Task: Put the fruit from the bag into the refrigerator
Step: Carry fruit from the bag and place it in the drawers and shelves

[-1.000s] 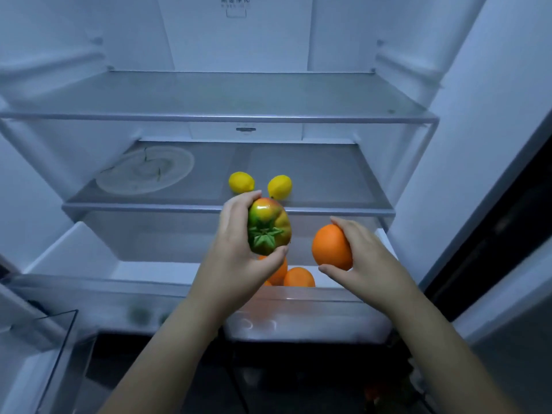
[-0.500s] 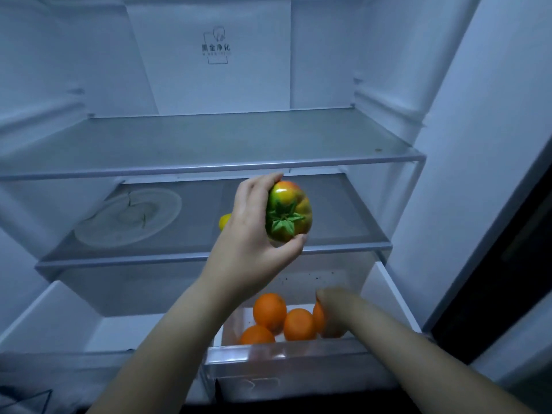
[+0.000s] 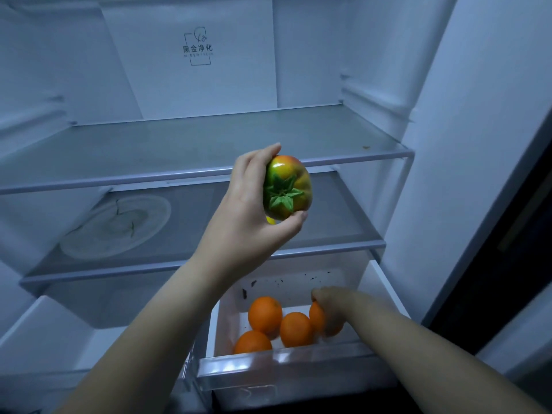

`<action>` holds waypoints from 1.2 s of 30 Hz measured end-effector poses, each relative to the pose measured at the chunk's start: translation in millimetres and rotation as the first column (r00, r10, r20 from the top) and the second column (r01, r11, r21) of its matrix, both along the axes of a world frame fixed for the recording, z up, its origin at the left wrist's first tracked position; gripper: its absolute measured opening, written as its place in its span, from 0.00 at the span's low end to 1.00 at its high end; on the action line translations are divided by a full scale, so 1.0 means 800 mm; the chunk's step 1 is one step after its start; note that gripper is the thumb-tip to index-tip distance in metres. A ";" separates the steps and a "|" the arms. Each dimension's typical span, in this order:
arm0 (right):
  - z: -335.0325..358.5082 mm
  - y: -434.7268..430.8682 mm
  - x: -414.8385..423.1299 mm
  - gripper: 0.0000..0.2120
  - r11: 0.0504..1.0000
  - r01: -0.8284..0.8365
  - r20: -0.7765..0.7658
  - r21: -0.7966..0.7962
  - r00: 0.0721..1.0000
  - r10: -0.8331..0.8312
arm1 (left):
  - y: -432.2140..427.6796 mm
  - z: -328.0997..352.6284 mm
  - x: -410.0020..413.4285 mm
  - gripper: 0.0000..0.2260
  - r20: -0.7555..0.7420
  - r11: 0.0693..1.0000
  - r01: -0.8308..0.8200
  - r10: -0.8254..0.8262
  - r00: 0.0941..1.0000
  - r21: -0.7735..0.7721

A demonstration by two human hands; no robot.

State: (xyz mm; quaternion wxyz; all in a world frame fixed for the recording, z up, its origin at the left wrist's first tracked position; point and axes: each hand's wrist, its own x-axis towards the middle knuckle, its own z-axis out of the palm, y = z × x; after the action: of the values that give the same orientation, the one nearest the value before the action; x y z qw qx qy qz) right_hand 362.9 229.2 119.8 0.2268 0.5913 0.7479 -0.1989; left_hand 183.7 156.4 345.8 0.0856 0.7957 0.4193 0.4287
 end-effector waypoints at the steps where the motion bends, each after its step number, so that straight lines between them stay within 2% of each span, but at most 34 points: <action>1: -0.002 0.002 0.001 0.41 1.000 0.013 -0.011 0.009 1.000 -0.013 | 0.002 0.003 0.000 0.35 -0.003 1.000 -0.002 0.002 1.000 0.005; 7: -0.016 0.003 0.007 0.36 0.992 0.056 -0.112 0.112 0.993 -0.043 | 0.013 0.026 0.007 0.35 0.071 0.999 -0.013 0.010 0.997 0.043; 17: -0.015 0.003 0.011 0.37 0.994 0.091 -0.123 0.064 0.989 -0.082 | 0.027 0.050 0.018 0.33 0.102 0.997 -0.021 0.014 0.995 0.073; 22: 0.030 -0.012 0.003 0.28 0.966 0.145 -0.370 0.214 0.927 -0.058 | 0.030 0.052 0.017 0.32 0.099 0.995 -0.029 0.020 0.995 0.091; 24: 0.058 -0.026 0.003 0.24 0.934 0.139 -0.433 0.330 0.901 0.019 | 0.033 0.054 0.014 0.32 0.097 0.994 -0.042 0.032 0.995 0.105; 26: 0.082 -0.042 0.004 0.18 0.863 0.199 -0.523 0.465 0.848 0.086 | 0.037 0.057 0.012 0.32 0.101 0.993 -0.056 0.045 0.994 0.107; 28: 0.097 -0.058 0.004 0.15 0.731 0.308 -0.609 0.609 0.772 0.182 | 0.042 0.061 0.011 0.32 0.112 0.992 -0.058 0.046 0.993 0.108; 30: 0.101 -0.061 0.006 0.18 0.615 0.326 -0.574 0.718 0.777 0.258 | 0.048 0.064 0.012 0.32 0.118 0.992 -0.055 0.042 0.992 0.110; 31: 0.099 -0.059 0.008 0.21 0.609 0.316 -0.553 0.728 0.795 0.249 | 0.051 0.065 0.013 0.32 0.118 0.993 -0.054 0.042 0.992 0.102; 33: 0.093 -0.052 0.013 0.27 0.673 0.287 -0.517 0.681 0.840 0.164 | 0.056 0.066 0.016 0.32 0.113 0.995 -0.055 0.046 0.993 0.081; 36: 0.086 -0.033 0.028 0.31 0.750 0.209 -0.415 0.628 0.905 0.095 | 0.066 0.063 0.025 0.31 0.095 0.998 -0.045 0.041 0.995 0.042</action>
State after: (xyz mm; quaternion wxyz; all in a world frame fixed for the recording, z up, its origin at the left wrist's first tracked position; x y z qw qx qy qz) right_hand 385.1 202.5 188.7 -0.1698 0.5985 0.7812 -0.0524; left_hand 203.8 209.3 396.5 0.0783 0.7670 0.4222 0.4768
